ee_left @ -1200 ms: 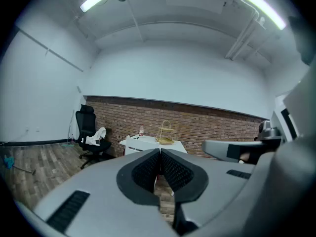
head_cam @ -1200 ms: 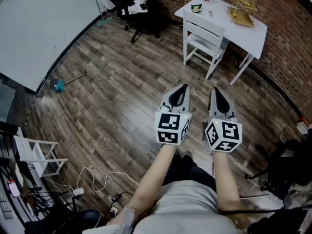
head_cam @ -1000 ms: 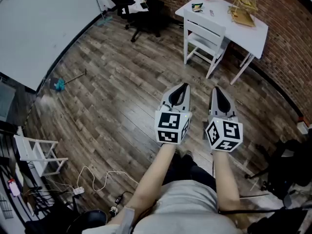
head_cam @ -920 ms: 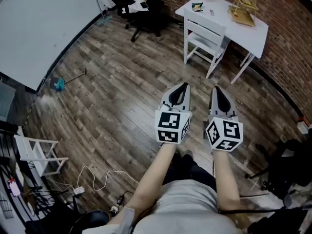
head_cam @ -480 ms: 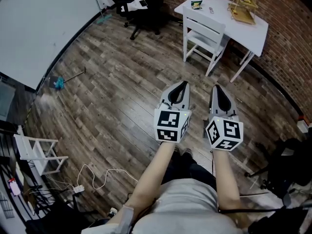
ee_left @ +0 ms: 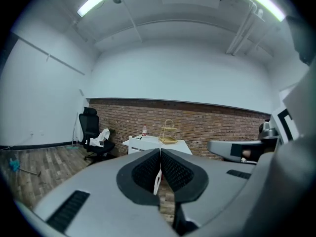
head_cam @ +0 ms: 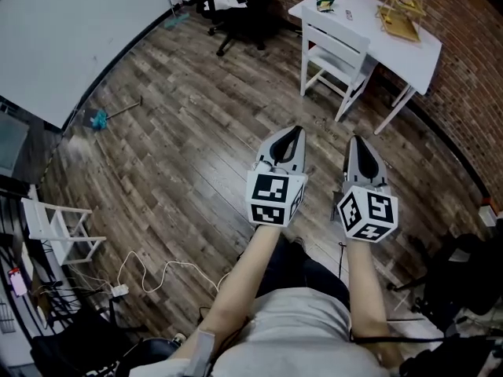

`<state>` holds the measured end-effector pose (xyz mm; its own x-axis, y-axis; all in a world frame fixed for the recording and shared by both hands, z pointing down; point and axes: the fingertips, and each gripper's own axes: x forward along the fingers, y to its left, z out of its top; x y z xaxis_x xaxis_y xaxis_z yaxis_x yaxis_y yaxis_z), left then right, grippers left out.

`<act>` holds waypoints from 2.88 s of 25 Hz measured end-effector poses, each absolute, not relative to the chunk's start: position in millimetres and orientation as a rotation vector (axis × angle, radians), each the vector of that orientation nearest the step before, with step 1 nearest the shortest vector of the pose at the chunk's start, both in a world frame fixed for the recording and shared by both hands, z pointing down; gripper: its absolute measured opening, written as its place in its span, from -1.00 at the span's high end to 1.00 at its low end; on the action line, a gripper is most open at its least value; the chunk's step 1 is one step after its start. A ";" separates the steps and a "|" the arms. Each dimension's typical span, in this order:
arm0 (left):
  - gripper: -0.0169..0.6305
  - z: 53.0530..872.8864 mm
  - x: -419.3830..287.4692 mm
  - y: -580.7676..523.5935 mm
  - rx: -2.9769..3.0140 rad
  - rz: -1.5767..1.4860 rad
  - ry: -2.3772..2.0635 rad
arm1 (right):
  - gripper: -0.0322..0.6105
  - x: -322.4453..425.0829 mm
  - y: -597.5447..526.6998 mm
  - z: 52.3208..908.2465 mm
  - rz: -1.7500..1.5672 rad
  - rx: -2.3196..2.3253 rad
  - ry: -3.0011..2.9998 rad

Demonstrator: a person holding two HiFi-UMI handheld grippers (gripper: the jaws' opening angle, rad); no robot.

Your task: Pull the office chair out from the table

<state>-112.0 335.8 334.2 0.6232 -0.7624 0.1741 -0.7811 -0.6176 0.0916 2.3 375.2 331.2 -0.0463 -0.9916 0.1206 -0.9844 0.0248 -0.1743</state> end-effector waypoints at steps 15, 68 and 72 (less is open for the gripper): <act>0.90 350.8 -104.0 281.8 2.644 0.205 -1.325 | 0.85 23.2 323.9 352.4 -0.397 -2.119 2.225; 0.90 386.2 7.3 -195.1 2.715 0.327 -1.090 | 0.85 116.9 -150.5 389.1 -0.512 -2.249 2.125; 0.90 389.1 38.3 -232.1 2.724 0.359 -1.043 | 0.85 141.1 -189.2 390.3 -0.523 -2.262 2.121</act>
